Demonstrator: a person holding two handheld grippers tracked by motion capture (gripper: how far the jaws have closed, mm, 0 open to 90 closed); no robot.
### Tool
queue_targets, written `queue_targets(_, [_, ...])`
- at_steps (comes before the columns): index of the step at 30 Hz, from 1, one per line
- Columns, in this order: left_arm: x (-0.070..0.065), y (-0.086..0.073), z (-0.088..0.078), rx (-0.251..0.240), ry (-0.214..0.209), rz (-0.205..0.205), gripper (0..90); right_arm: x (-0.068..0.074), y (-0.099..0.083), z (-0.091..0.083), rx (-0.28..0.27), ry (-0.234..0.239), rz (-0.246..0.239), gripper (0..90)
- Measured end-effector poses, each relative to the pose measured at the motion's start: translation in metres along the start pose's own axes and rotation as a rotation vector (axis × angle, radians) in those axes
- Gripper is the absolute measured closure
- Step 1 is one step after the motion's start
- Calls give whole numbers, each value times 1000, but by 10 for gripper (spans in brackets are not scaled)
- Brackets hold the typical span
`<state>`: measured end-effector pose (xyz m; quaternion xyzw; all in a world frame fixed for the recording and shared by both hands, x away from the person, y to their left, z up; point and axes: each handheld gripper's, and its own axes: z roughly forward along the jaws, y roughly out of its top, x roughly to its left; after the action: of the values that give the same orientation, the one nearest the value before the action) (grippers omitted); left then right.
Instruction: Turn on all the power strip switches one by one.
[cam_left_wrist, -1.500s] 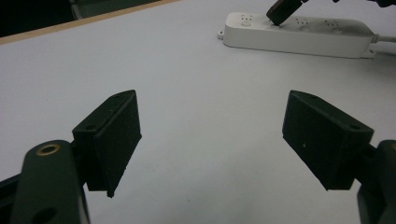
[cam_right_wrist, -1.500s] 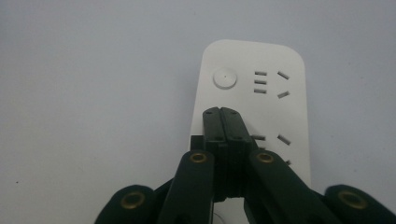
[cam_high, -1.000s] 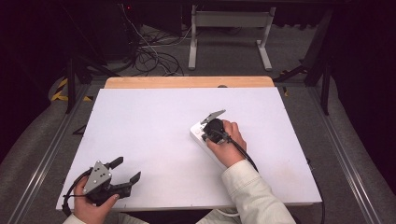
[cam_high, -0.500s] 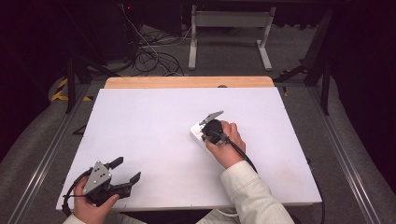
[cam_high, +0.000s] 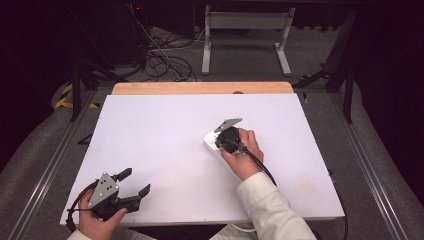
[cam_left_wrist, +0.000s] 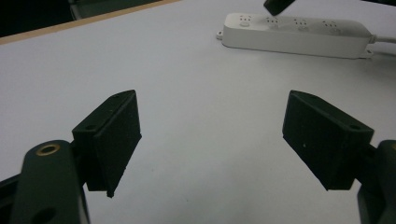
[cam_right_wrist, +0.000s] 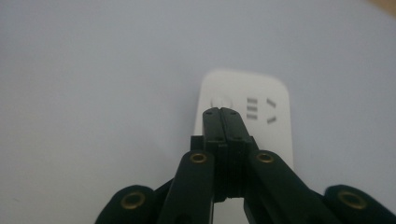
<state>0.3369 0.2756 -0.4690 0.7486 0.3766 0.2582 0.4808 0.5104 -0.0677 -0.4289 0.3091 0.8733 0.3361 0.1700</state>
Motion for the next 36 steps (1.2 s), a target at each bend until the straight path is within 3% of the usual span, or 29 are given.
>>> queue_targets(1, [1, 0, 0, 0, 2, 2, 197, 1, 3, -7, -40, 8, 1, 900])
queue_targets(3, [0, 0, 2, 3, 0, 1, 198, 3, 11, -15, -67, 18, -11, 900])
queue_targets(15, [0, 0, 0, 1, 1, 1, 198, -1, 17, -14, -62, 40, 7, 900])
queue_targets(23, [0, 0, 0, 2, 4, 5, 198, -5, 22, -2, -68, 45, 9, 900])
queue_targets(36, [1, 0, 0, -4, 1, -3, 197, -15, 19, 31, -10, 53, 60, 900])
